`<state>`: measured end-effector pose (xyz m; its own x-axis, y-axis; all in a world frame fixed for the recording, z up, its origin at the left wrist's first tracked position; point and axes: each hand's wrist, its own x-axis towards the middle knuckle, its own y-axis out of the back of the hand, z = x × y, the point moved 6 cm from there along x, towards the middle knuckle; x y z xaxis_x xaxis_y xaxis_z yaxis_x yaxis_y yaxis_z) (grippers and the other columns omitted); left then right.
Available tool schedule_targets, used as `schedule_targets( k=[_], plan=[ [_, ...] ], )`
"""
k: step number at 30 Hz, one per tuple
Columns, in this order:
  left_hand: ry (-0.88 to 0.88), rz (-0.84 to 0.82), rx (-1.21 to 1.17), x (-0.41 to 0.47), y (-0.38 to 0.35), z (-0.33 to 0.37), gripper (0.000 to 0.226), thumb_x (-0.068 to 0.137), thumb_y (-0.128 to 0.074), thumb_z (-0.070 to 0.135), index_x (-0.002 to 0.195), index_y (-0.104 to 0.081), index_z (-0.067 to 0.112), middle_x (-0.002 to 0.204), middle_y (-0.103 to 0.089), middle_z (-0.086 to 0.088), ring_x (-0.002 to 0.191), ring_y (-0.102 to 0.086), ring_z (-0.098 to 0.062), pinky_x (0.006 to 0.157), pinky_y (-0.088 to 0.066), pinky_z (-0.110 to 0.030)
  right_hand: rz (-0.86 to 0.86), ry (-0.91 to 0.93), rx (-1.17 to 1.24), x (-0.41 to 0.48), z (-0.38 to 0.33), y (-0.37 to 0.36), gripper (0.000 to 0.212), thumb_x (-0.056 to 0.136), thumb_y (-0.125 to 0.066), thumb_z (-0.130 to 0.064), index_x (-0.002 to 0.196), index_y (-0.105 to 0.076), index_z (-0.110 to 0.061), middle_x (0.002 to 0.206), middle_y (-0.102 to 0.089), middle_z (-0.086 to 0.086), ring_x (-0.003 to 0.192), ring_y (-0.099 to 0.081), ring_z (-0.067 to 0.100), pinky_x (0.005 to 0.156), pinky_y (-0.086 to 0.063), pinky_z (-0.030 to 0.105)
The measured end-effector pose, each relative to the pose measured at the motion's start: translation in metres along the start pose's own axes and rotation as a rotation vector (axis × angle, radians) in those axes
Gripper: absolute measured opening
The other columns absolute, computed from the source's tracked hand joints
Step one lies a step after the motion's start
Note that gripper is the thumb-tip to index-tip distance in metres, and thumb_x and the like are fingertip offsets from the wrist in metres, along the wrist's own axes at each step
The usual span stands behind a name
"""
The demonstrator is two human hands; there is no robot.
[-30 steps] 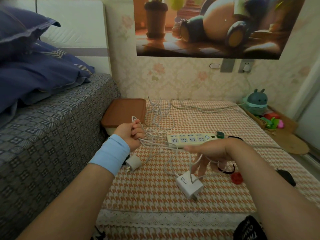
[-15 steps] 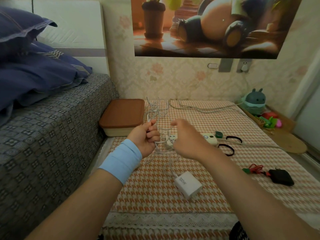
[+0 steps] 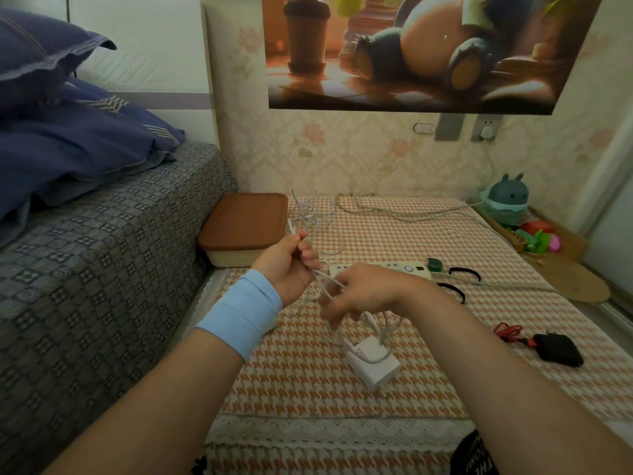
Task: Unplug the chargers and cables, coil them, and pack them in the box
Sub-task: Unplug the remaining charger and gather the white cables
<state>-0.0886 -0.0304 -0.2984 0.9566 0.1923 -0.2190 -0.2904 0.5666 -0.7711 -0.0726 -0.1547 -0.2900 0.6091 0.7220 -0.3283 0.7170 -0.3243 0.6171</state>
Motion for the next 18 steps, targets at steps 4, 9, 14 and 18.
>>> schedule_targets(
  k=[4,9,14,18],
  plan=[
    [-0.091,0.124,0.087,-0.002,0.016,0.022,0.025,0.106,-0.034,0.016,0.089,-0.051,0.008,0.065,-0.056,-0.005,0.068,-0.067,-0.022,0.057,-0.059,-0.030,-0.142,-0.139,-0.197,-0.002,0.022,0.000,0.016,0.090,-0.074,-0.037,0.095,-0.082,-0.024,0.090,-0.078,-0.005,0.082,-0.054,0.018,0.071,-0.040,0.033],
    [-0.078,0.266,0.503,-0.004,0.045,0.045,0.016,0.103,-0.044,0.016,0.102,-0.056,0.006,0.096,-0.072,-0.011,0.083,-0.070,-0.028,0.070,-0.057,-0.038,0.039,-0.026,0.025,-0.008,0.031,0.024,0.035,0.105,-0.052,-0.032,0.091,-0.079,-0.015,0.094,-0.077,0.004,0.079,-0.065,0.017,0.072,-0.050,0.030],
    [0.029,0.514,1.459,-0.010,0.062,0.058,0.040,0.095,-0.056,0.037,0.103,-0.070,0.001,0.086,-0.075,-0.013,0.085,-0.071,-0.033,0.080,-0.059,-0.040,0.054,-0.013,0.170,-0.008,0.026,0.021,0.037,0.108,-0.045,-0.028,0.095,-0.071,-0.006,0.072,-0.072,0.007,0.061,-0.068,0.024,0.059,-0.057,0.035],
    [-0.314,0.713,2.239,-0.029,0.028,0.074,0.048,0.086,-0.064,0.049,0.114,-0.057,0.010,0.120,-0.057,-0.015,0.110,-0.055,-0.034,0.086,-0.049,-0.041,0.003,-0.059,0.055,-0.007,0.024,0.011,0.039,0.108,-0.044,-0.031,0.094,-0.071,-0.007,0.069,-0.067,0.005,0.054,-0.061,0.019,0.056,-0.053,0.032]
  ],
)
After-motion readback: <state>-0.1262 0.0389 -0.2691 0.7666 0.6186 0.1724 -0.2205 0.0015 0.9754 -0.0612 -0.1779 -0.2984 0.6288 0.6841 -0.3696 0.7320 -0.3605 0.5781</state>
